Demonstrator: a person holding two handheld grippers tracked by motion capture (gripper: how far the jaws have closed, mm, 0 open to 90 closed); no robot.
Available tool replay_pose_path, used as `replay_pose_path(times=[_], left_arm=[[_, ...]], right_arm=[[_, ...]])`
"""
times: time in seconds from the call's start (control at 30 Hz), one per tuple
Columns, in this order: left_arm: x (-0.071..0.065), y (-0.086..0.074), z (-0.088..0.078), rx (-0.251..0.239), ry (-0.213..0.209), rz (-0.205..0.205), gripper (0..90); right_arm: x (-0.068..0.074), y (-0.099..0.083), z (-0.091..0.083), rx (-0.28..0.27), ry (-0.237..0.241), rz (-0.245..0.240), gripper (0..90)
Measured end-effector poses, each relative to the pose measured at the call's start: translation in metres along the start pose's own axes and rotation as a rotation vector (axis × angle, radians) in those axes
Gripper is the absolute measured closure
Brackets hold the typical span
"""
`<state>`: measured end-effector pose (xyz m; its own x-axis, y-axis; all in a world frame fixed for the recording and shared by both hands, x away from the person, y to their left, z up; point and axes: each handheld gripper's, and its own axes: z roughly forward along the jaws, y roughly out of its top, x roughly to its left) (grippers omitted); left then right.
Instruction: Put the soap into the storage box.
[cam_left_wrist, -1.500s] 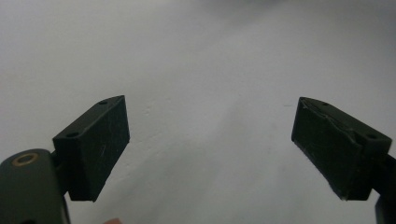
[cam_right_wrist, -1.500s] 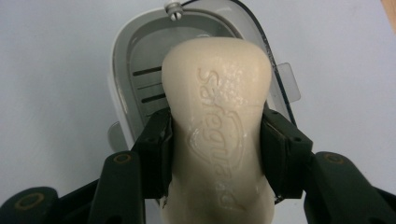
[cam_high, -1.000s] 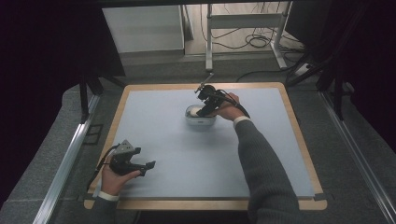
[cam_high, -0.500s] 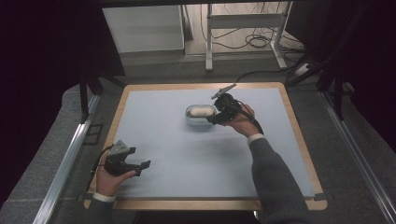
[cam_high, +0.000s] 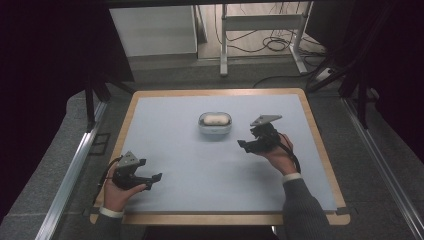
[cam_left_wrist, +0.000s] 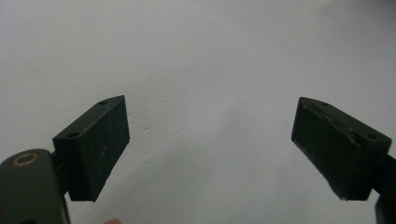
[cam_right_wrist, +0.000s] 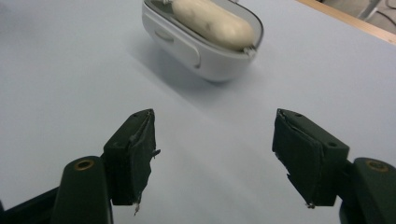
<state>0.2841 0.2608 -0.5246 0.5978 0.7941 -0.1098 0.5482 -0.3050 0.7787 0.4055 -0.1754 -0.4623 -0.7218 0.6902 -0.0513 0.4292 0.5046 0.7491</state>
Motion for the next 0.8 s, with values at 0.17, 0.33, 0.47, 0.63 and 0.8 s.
replay_pose_path(times=[0.17, 0.33, 0.47, 0.63, 0.8], left_arm=[[0.0, 0.0, -0.001, -0.001, 0.004, -0.001, 11.9], [-0.001, 0.0, 0.001, 0.003, 0.003, 0.003, 11.9], [-0.001, 0.0, 0.001, 0.003, 0.006, 0.007, 11.9], [-0.002, 0.0, 0.002, 0.003, 0.005, 0.012, 11.8], [-0.003, 0.001, 0.004, 0.007, 0.003, 0.017, 11.7]], right_arm=[[0.0, -0.034, -0.019, -0.044, -0.032, 0.051, 29.5], [-0.003, -0.055, -0.033, -0.061, -0.055, 0.091, 28.7], [-0.004, -0.061, -0.034, -0.071, -0.062, 0.112, 28.2], [-0.004, -0.063, -0.035, -0.07, -0.066, 0.114, 27.6], [-0.005, -0.065, -0.036, -0.067, -0.075, 0.109, 25.4]])
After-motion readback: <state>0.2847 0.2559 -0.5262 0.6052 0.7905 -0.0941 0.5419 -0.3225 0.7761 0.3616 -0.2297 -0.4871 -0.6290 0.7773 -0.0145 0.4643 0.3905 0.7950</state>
